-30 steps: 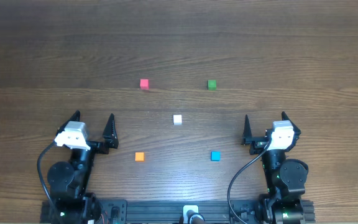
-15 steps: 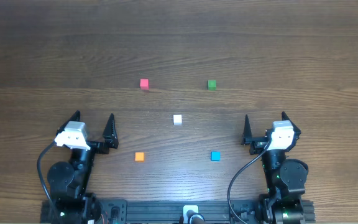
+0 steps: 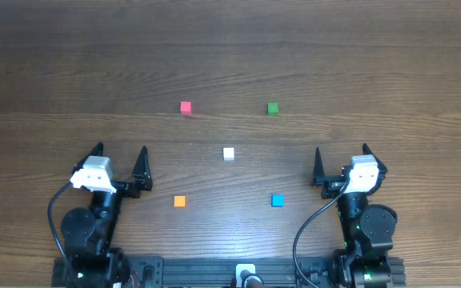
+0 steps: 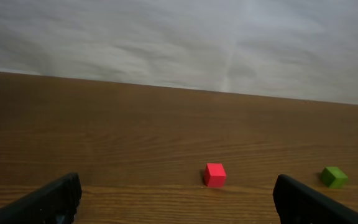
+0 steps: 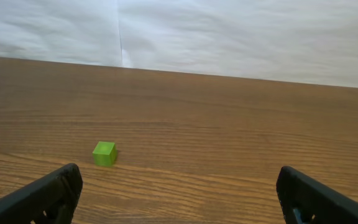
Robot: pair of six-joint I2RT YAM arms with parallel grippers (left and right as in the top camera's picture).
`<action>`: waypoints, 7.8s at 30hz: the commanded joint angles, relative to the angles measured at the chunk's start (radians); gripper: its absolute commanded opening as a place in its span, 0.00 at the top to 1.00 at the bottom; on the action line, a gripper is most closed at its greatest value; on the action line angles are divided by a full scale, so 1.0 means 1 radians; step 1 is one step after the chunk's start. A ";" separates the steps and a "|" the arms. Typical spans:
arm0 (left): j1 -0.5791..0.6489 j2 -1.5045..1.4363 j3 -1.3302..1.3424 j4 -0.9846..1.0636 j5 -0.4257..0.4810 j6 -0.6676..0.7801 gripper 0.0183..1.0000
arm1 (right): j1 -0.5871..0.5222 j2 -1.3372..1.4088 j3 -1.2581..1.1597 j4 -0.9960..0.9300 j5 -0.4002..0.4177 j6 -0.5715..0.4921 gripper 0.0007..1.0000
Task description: Stack Cubes
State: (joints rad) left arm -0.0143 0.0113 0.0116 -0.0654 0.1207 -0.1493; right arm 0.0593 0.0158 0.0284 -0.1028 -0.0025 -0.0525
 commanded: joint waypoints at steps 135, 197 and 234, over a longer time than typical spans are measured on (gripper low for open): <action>-0.595 1.845 1.475 -0.902 -0.216 -0.499 0.98 | -0.006 -0.009 -0.012 0.005 -0.016 0.003 0.01; -0.770 1.845 1.230 -0.670 -0.280 -0.705 0.98 | -0.006 -0.009 -0.012 0.005 -0.016 0.003 0.01; -0.769 1.884 1.230 -0.667 -0.306 -0.723 0.80 | -0.006 -0.009 -0.012 0.005 -0.016 0.003 0.01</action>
State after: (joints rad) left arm -0.7834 1.8893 1.2507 -0.7357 -0.1661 -0.8574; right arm 0.0593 0.0147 0.0265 -0.1005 -0.0067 -0.0521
